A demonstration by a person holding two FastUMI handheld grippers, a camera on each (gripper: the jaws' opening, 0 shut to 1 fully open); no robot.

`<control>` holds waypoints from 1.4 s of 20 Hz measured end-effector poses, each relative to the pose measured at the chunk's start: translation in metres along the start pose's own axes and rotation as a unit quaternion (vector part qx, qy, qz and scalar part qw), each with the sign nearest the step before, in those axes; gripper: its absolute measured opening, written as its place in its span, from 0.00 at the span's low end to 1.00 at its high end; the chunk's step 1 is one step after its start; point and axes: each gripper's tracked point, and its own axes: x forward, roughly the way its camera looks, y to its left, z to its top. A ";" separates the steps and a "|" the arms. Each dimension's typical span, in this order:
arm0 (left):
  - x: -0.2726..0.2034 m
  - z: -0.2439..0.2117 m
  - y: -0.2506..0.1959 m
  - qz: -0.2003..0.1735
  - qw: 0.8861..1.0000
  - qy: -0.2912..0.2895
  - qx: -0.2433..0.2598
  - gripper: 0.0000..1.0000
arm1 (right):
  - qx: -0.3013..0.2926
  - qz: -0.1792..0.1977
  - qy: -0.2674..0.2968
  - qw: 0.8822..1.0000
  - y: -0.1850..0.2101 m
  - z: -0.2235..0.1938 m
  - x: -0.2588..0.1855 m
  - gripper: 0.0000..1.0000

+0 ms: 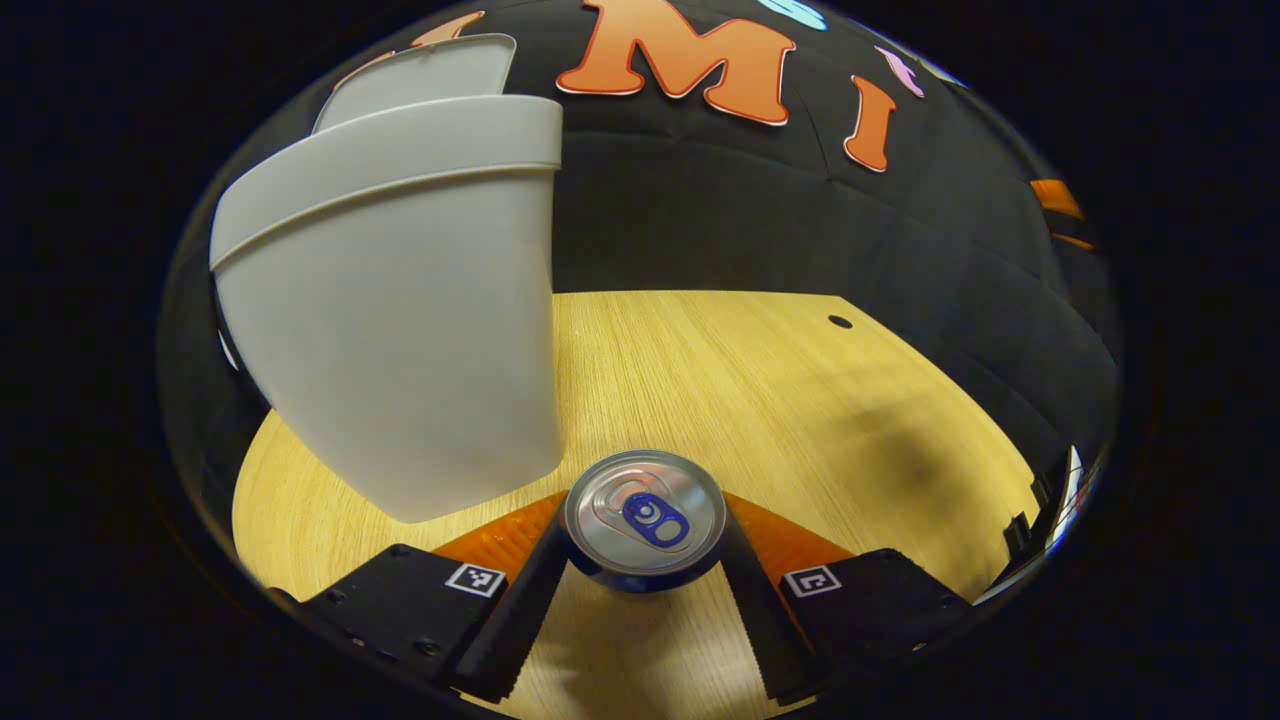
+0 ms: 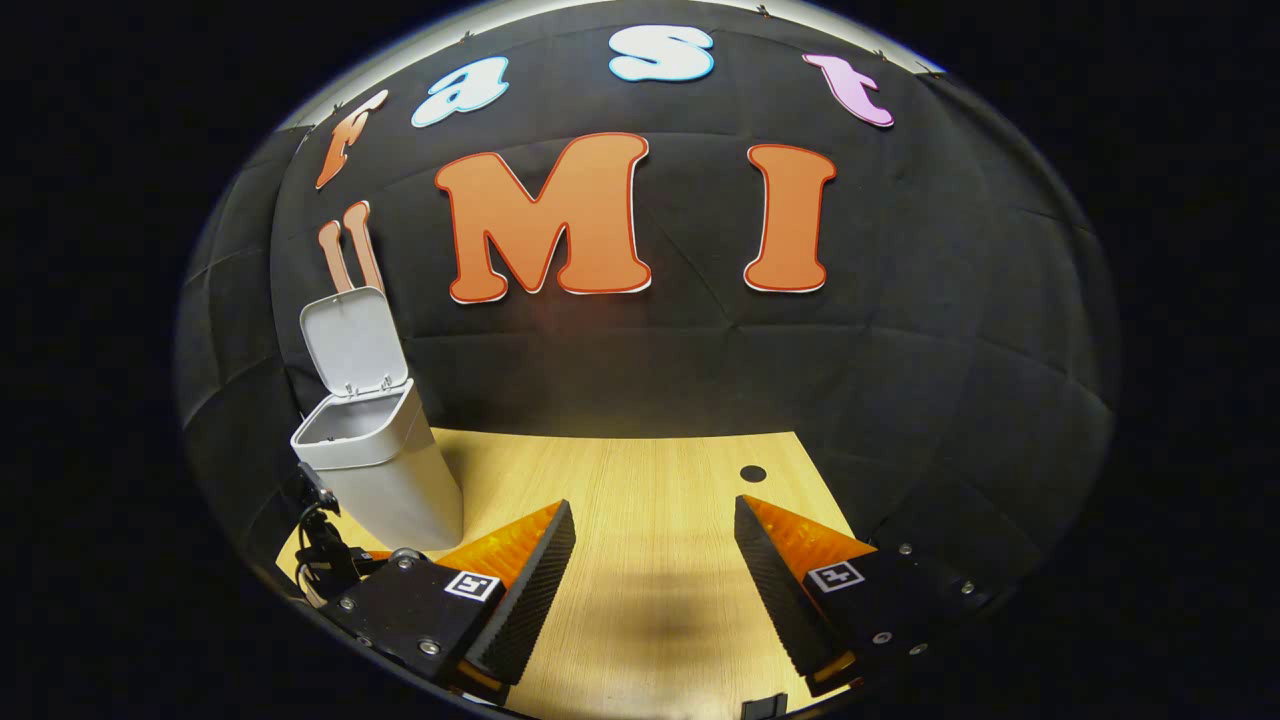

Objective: Press the lid of the desktop garbage bin to open it, pick up the crumpled paper on the desktop and throw it into the bin, then pick up the pop can on the desktop and drop it into the bin, and finally close the garbage bin lid.

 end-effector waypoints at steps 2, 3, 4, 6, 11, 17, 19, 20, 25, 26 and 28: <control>-0.011 0.019 0.000 -0.001 1.000 -0.006 -0.004 0.86 | 0.004 0.005 -0.003 1.000 0.004 0.003 0.000 0.95; -0.020 0.030 0.002 0.001 1.000 -0.012 -0.007 0.85 | 0.005 0.007 -0.005 1.000 0.006 0.004 0.001 0.96; -0.030 0.041 0.003 0.000 1.000 -0.019 -0.013 0.86 | 0.006 0.010 -0.006 1.000 0.008 0.005 0.002 0.96; -0.047 0.062 0.002 -0.004 0.999 -0.039 -0.021 0.86 | 0.008 0.016 -0.009 1.000 0.013 0.008 0.002 0.96; -0.103 0.121 0.005 -0.007 0.997 -0.076 -0.018 0.84 | 0.015 0.032 -0.024 0.999 0.025 0.020 0.004 0.95; -0.165 0.188 0.023 -0.006 0.992 -0.123 -0.033 0.84 | 0.020 0.055 -0.030 0.998 0.045 0.025 0.009 0.96; -0.178 0.208 0.031 -0.002 0.990 -0.139 -0.029 0.83 | 0.019 0.061 -0.032 0.997 0.051 0.027 0.010 0.95; -0.184 0.219 0.035 0.002 0.989 -0.146 -0.025 0.83 | 0.020 0.064 -0.033 0.997 0.054 0.027 0.011 0.96; -0.197 0.277 0.081 0.050 0.981 -0.187 0.010 0.83 | 0.028 0.072 -0.039 0.996 0.062 0.034 0.015 0.96; -0.197 0.288 0.089 0.057 0.979 -0.195 0.008 0.83 | 0.028 0.071 -0.040 0.996 0.060 0.035 0.015 0.95; -0.191 0.302 0.103 0.058 0.978 -0.202 -0.009 0.82 | 0.030 0.064 -0.042 0.997 0.055 0.035 0.016 0.96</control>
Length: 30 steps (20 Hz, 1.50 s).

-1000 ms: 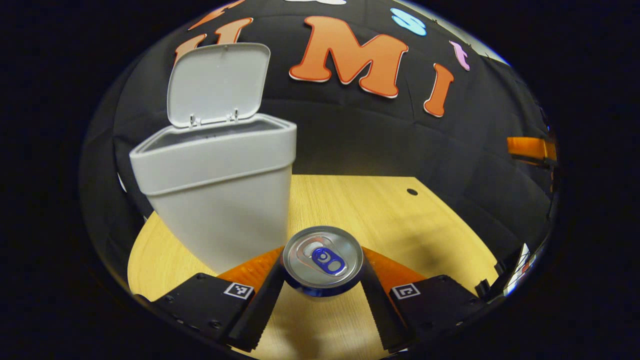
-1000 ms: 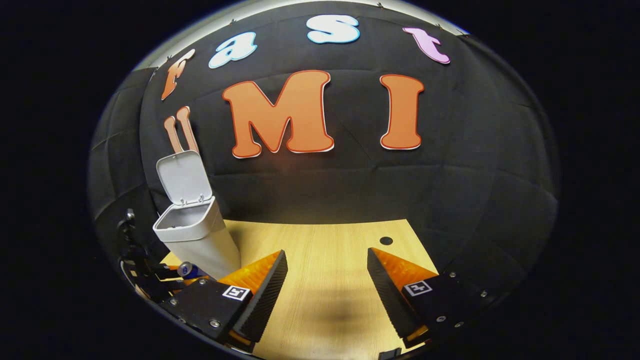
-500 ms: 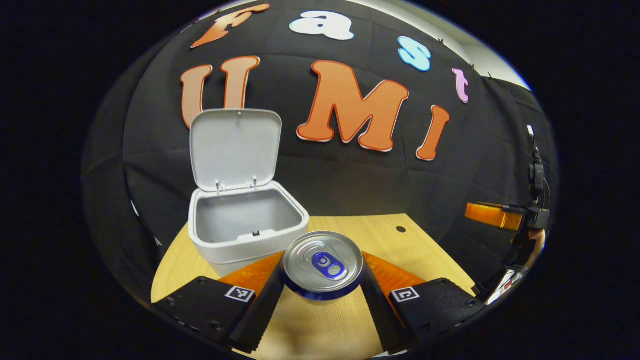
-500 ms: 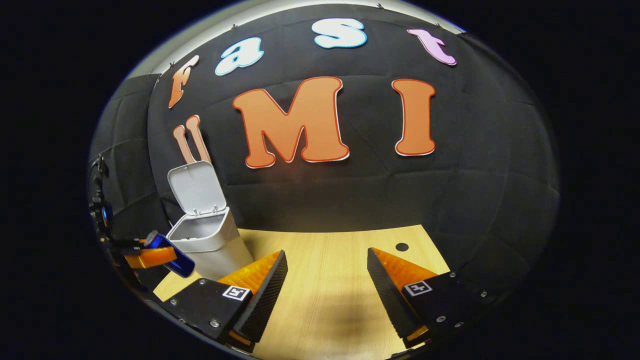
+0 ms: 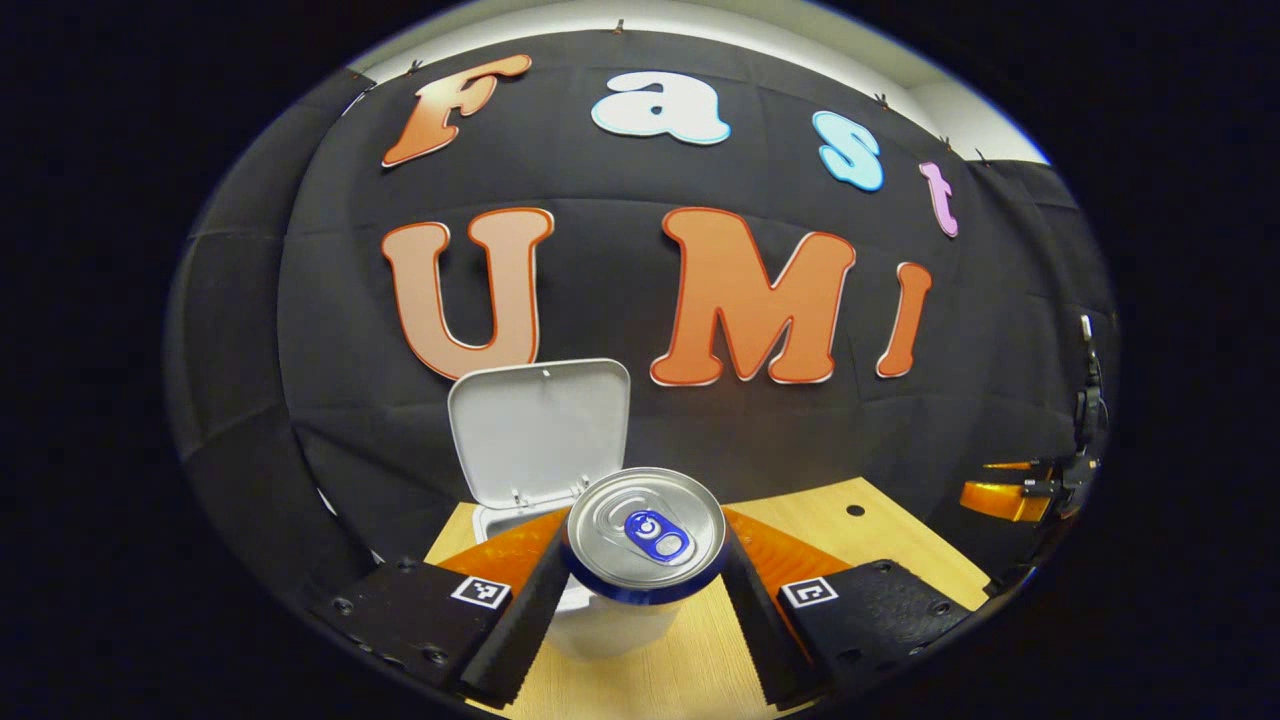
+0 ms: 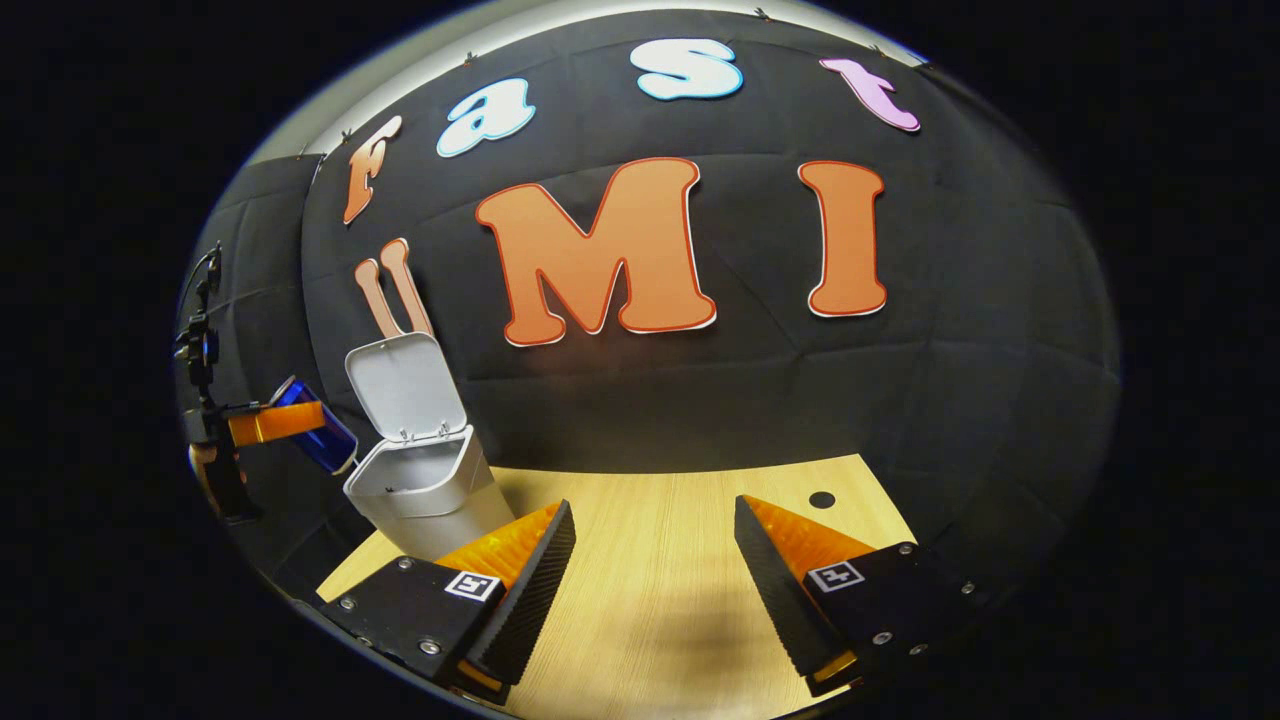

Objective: Press the lid of the desktop garbage bin to open it, pick up the crumpled paper on the desktop and throw it into the bin, then pick up the pop can on the desktop and drop it into the bin, and finally close the garbage bin lid.

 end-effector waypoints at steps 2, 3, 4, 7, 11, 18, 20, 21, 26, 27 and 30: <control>0.017 0.005 0.015 0.010 1.000 -0.003 -0.005 0.83 | 0.003 -0.009 0.001 1.000 -0.006 0.000 -0.001 0.96; 0.025 0.009 0.023 0.017 1.000 -0.006 -0.004 0.83 | 0.003 -0.013 0.002 1.000 -0.010 -0.002 -0.001 0.96; 0.035 0.009 0.029 0.024 1.000 -0.008 0.002 0.83 | 0.004 -0.017 0.003 1.000 -0.014 -0.003 -0.001 1.00; 0.065 -0.010 0.039 0.029 0.999 0.015 -0.007 0.83 | 0.009 -0.027 0.009 1.000 -0.021 -0.007 0.000 0.96; 0.099 -0.055 0.046 0.028 0.998 0.059 -0.020 0.83 | 0.010 -0.037 0.020 0.999 -0.027 -0.017 0.002 0.96; 0.107 -0.073 0.053 0.050 0.996 0.071 -0.016 0.98 | 0.014 -0.048 0.042 0.998 -0.034 -0.033 0.003 0.96; 0.105 -0.071 0.051 0.049 0.997 0.065 -0.014 0.98 | 0.016 -0.047 0.043 0.998 -0.033 -0.033 0.005 0.95; 0.104 -0.069 0.049 0.046 0.997 0.064 -0.013 0.98 | 0.016 -0.046 0.044 0.998 -0.031 -0.034 0.006 0.95; 0.096 -0.061 0.042 0.035 0.998 0.052 -0.017 0.97 | 0.012 -0.037 0.049 0.998 -0.025 -0.036 0.008 0.96; 0.093 -0.061 0.042 0.037 0.998 0.051 -0.017 0.97 | 0.012 -0.036 0.049 0.998 -0.024 -0.037 0.010 0.96; 0.083 -0.059 0.040 0.030 0.998 0.059 -0.013 0.96 | 0.013 -0.029 0.052 0.998 -0.019 -0.039 0.013 0.96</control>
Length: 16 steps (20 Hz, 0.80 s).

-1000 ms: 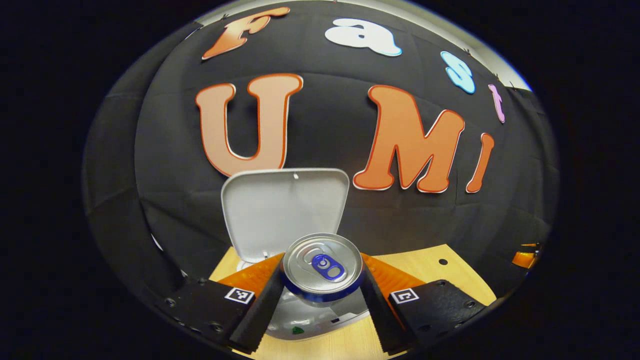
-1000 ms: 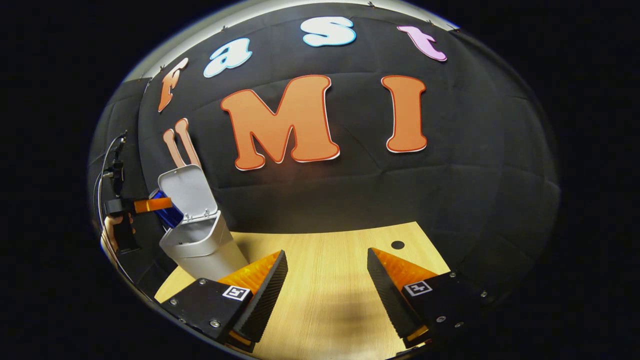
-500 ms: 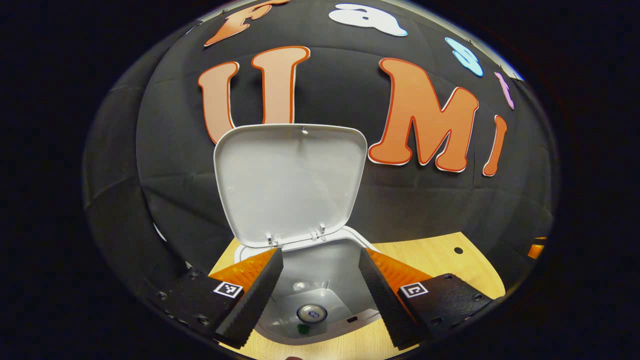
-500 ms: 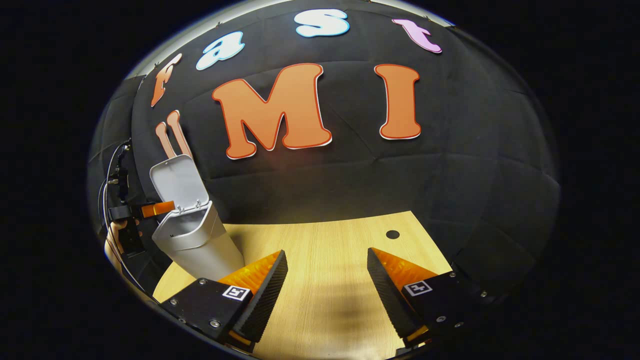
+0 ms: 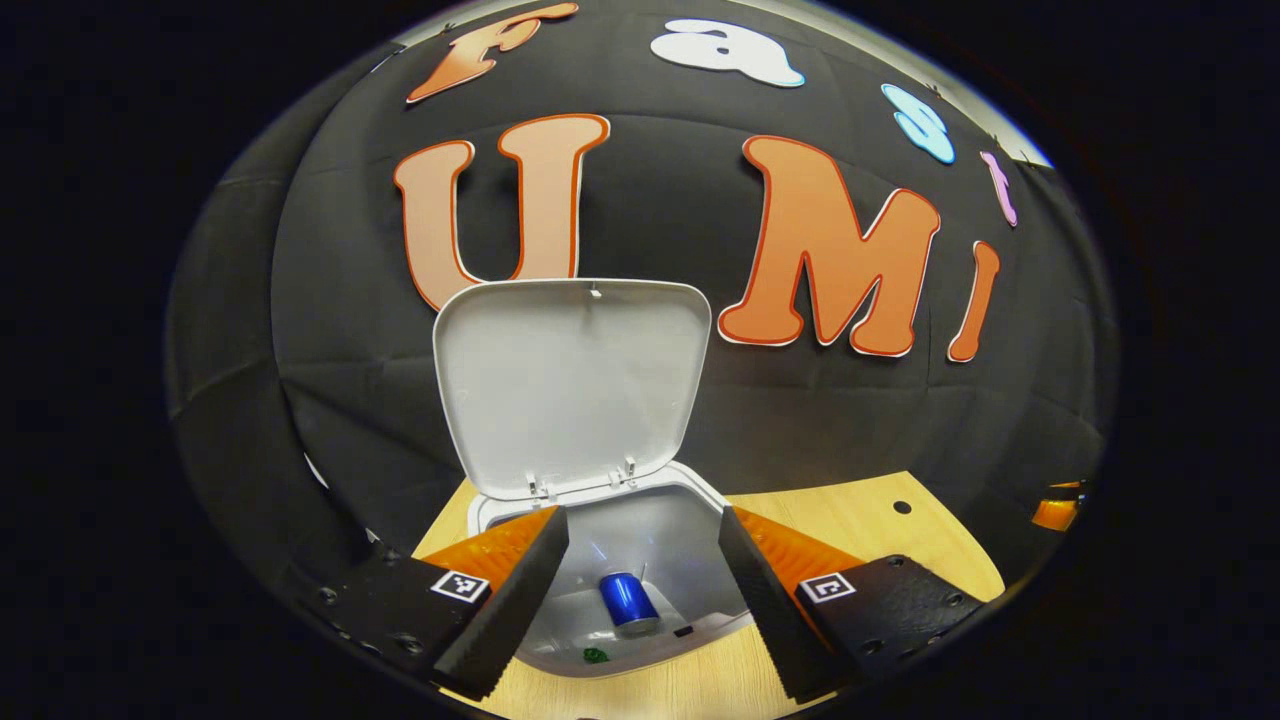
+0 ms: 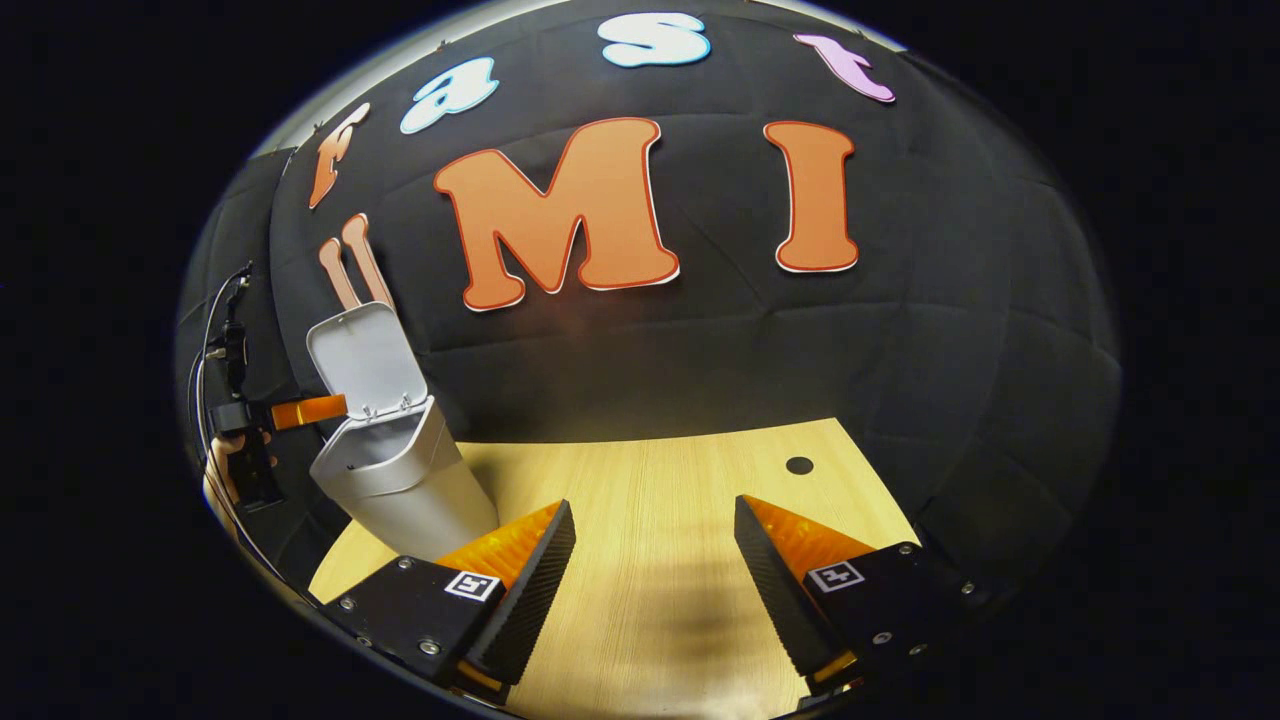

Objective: Press the lid of the desktop garbage bin to open it, pick up the crumpled paper on the desktop and throw it into the bin, then pick up the pop can on the desktop and drop it into the bin, and finally close the garbage bin lid.

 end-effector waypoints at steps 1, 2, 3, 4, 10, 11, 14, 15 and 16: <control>-0.005 0.003 -0.001 -0.005 1.000 0.001 0.004 0.96 | 0.000 0.003 0.001 1.000 0.002 -0.001 0.001 0.95; -0.011 0.010 0.000 -0.006 1.000 0.000 0.010 0.96 | 0.000 0.006 0.002 1.000 0.006 -0.002 0.003 0.95; -0.014 0.017 0.001 -0.006 1.000 -0.004 0.017 0.96 | 0.001 0.011 0.002 1.000 0.009 -0.002 0.004 0.96; -0.017 0.027 0.006 0.000 1.000 -0.008 0.023 0.96 | 0.001 0.015 0.003 1.000 0.012 -0.004 0.006 0.95; -0.023 0.094 0.025 -0.012 1.000 -0.024 -0.007 0.96 | 0.000 0.038 0.006 0.999 0.032 -0.005 0.013 0.96; -0.019 0.104 0.029 -0.015 1.000 -0.020 -0.004 0.96 | -0.001 0.040 0.005 0.999 0.033 -0.004 0.012 0.96; -0.008 0.135 0.030 -0.032 0.999 -0.008 -0.002 0.95 | 0.002 0.041 0.001 0.999 0.033 0.001 0.012 0.96; -0.004 0.148 0.031 -0.037 0.999 -0.004 0.000 0.95 | 0.005 0.040 0.000 0.999 0.033 0.001 0.012 0.96; 0.000 0.160 0.033 -0.040 0.999 -0.002 0.004 0.95 | 0.007 0.040 0.000 0.999 0.032 0.002 0.012 0.96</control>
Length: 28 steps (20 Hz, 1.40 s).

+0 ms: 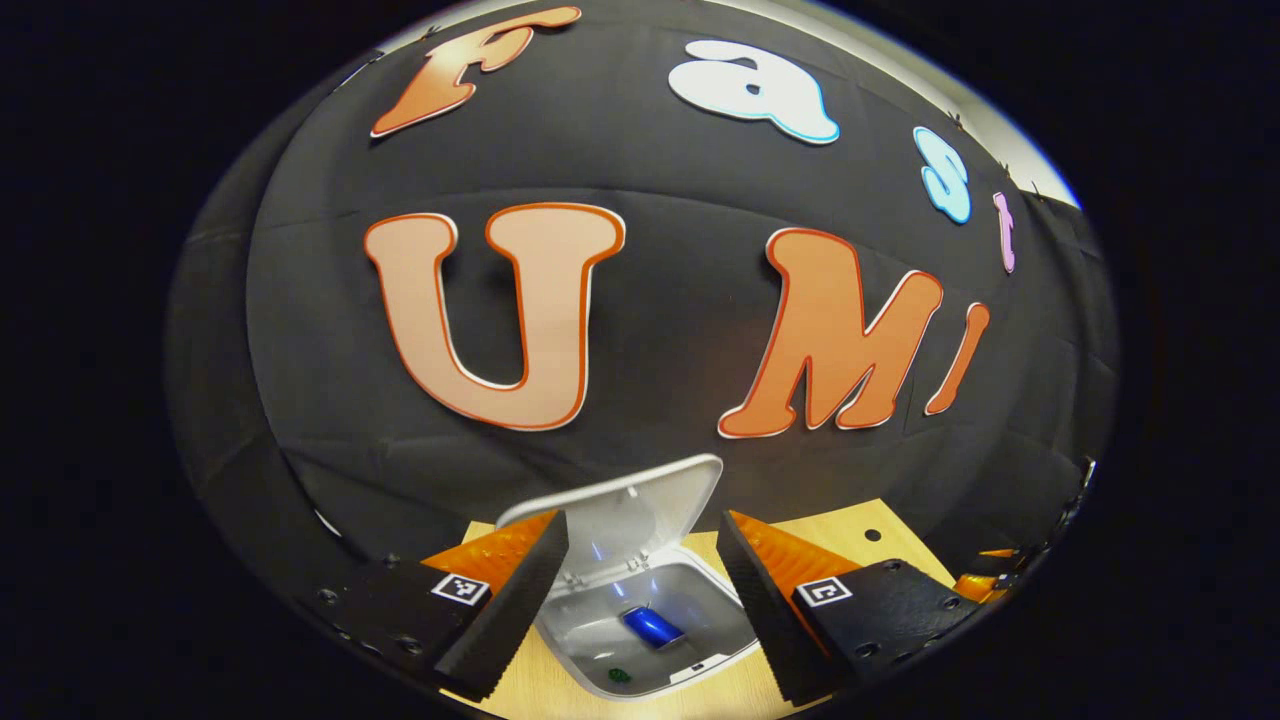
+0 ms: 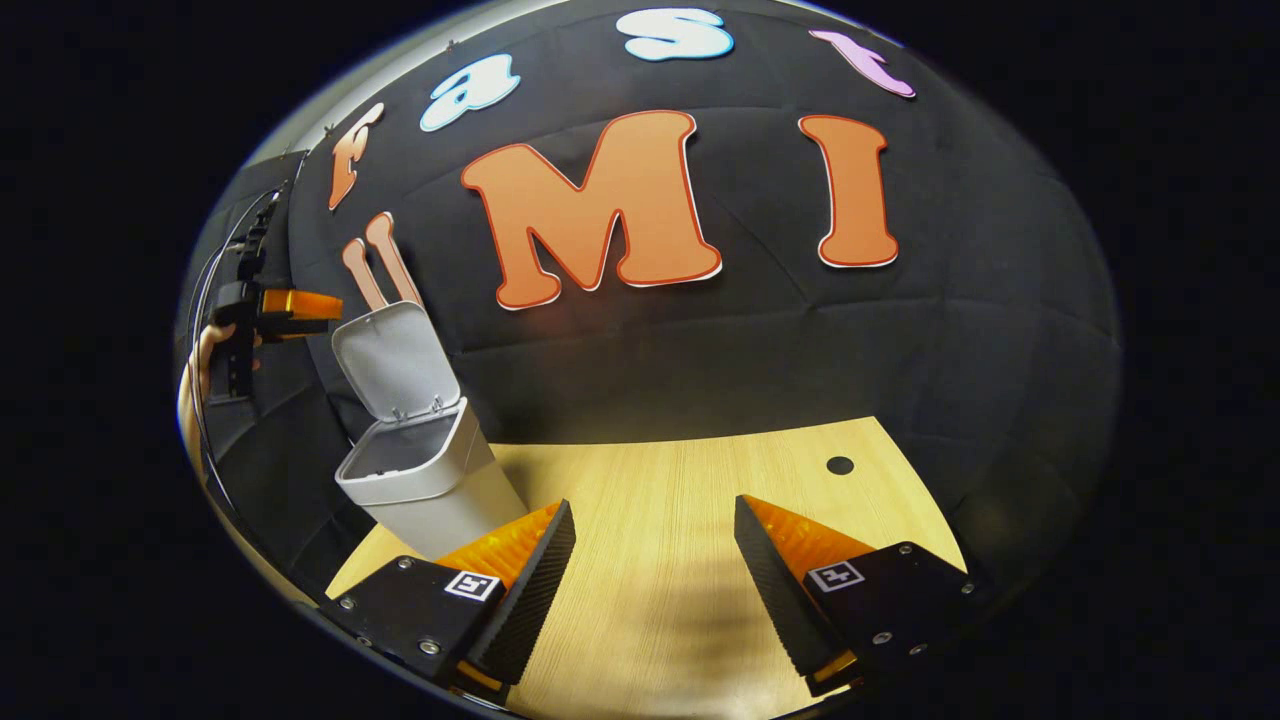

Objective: Press the lid of the desktop garbage bin to open it, pick up the crumpled paper on the desktop and throw it into the bin, then pick up the pop can on the desktop and drop it into the bin, and finally close the garbage bin lid.

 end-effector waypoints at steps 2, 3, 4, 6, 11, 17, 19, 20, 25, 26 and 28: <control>0.009 0.028 0.008 0.004 1.000 0.002 0.007 0.95 | 0.002 -0.001 0.001 1.000 -0.001 -0.002 -0.001 0.96; 0.012 0.042 0.009 0.002 1.000 0.003 0.012 0.95 | 0.001 -0.001 0.002 1.000 -0.001 -0.003 -0.001 0.96; 0.017 0.050 0.010 0.000 1.000 0.008 0.018 0.95 | 0.001 -0.002 0.004 1.000 -0.002 -0.004 -0.001 0.96; 0.029 0.057 0.012 -0.008 0.999 0.034 0.031 0.95 | 0.000 -0.002 0.008 1.000 -0.002 -0.006 -0.003 0.96; 0.059 0.051 0.025 0.013 0.998 0.055 0.040 0.95 | -0.004 -0.003 0.017 1.000 0.000 -0.011 -0.007 0.96; 0.086 0.014 0.041 0.014 0.994 0.104 0.014 0.95 | 0.003 -0.009 0.028 1.000 -0.004 -0.021 -0.009 0.96; 0.086 0.003 0.044 0.013 0.993 0.114 0.012 0.96 | 0.001 -0.015 0.033 0.999 -0.007 -0.027 -0.009 0.96; 0.084 -0.001 0.043 0.009 0.993 0.117 0.016 0.96 | 0.004 -0.014 0.035 0.999 -0.007 -0.026 -0.008 0.96; 0.074 -0.012 0.035 0.004 0.993 0.114 0.023 0.96 | 0.009 -0.002 0.043 0.999 0.000 -0.030 -0.006 0.96; 0.071 -0.017 0.032 0.002 0.993 0.116 0.023 0.96 | 0.007 0.002 0.045 0.999 0.003 -0.031 -0.006 0.96; 0.066 -0.027 0.027 0.001 0.992 0.120 0.029 0.96 | 0.003 0.007 0.047 0.999 0.006 -0.031 -0.007 0.96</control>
